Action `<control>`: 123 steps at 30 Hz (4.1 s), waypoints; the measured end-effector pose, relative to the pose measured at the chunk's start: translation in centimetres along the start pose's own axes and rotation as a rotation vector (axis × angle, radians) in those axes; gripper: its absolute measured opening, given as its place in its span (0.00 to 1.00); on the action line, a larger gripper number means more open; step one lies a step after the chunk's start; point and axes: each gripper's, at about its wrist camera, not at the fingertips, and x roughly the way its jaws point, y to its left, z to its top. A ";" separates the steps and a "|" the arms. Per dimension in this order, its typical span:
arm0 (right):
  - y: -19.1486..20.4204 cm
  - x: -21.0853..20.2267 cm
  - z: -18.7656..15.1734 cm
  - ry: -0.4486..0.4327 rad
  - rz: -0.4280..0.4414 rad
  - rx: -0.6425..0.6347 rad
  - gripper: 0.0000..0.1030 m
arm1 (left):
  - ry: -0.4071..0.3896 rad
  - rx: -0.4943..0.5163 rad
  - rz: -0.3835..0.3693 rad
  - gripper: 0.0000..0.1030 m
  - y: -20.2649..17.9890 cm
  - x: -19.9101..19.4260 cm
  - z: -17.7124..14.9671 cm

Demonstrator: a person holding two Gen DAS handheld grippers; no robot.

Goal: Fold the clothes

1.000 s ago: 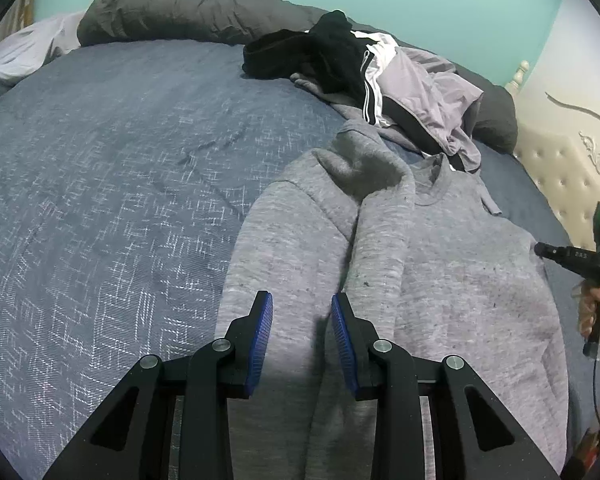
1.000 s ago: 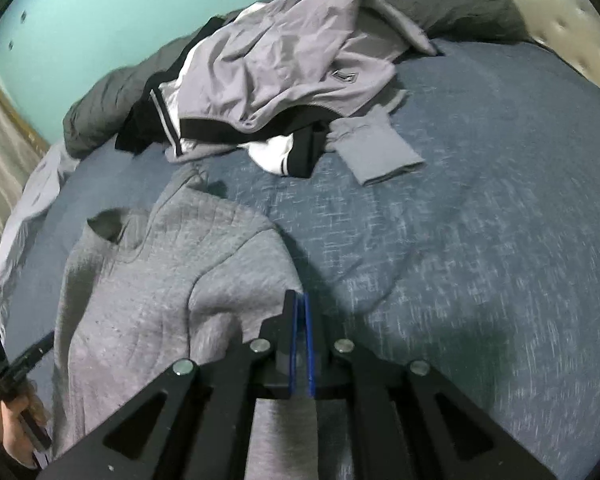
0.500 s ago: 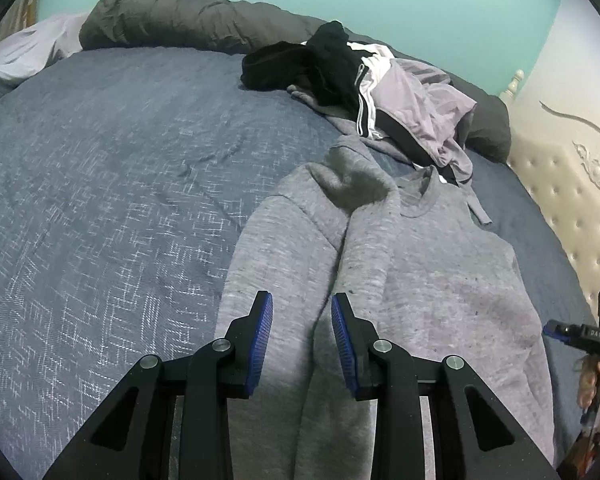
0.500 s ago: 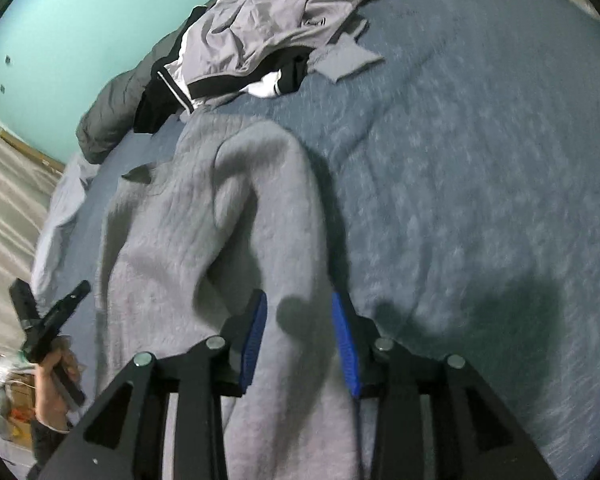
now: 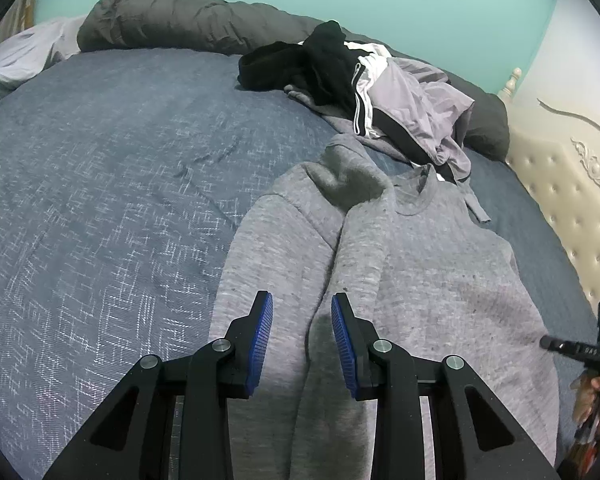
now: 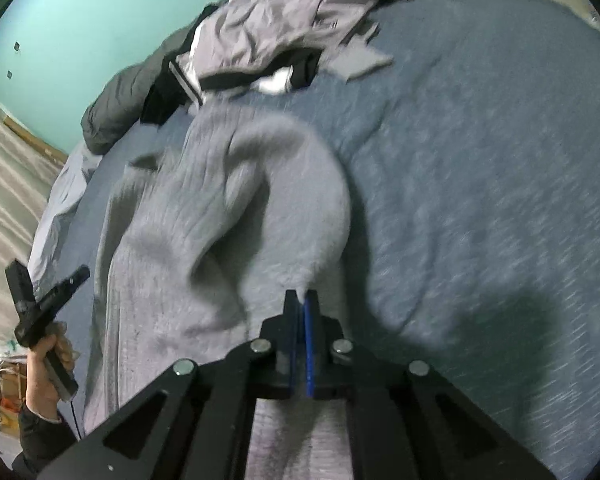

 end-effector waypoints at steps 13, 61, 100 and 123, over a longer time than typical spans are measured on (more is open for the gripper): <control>-3.3 -4.7 7.7 -0.117 -0.201 -0.031 0.02 | -0.001 -0.003 -0.005 0.32 0.3 -0.1 0.1; -4.2 -8.2 -7.8 0.052 -0.049 0.199 0.51 | 0.247 0.030 0.033 0.66 5.4 -6.6 -6.8; -3.3 -8.3 -8.7 0.062 -0.035 0.173 0.51 | 0.281 0.152 -0.047 0.04 3.8 -8.2 -9.6; -0.5 -4.8 -9.7 0.148 0.016 0.139 0.58 | 0.173 0.068 0.052 0.03 9.0 -12.5 -5.2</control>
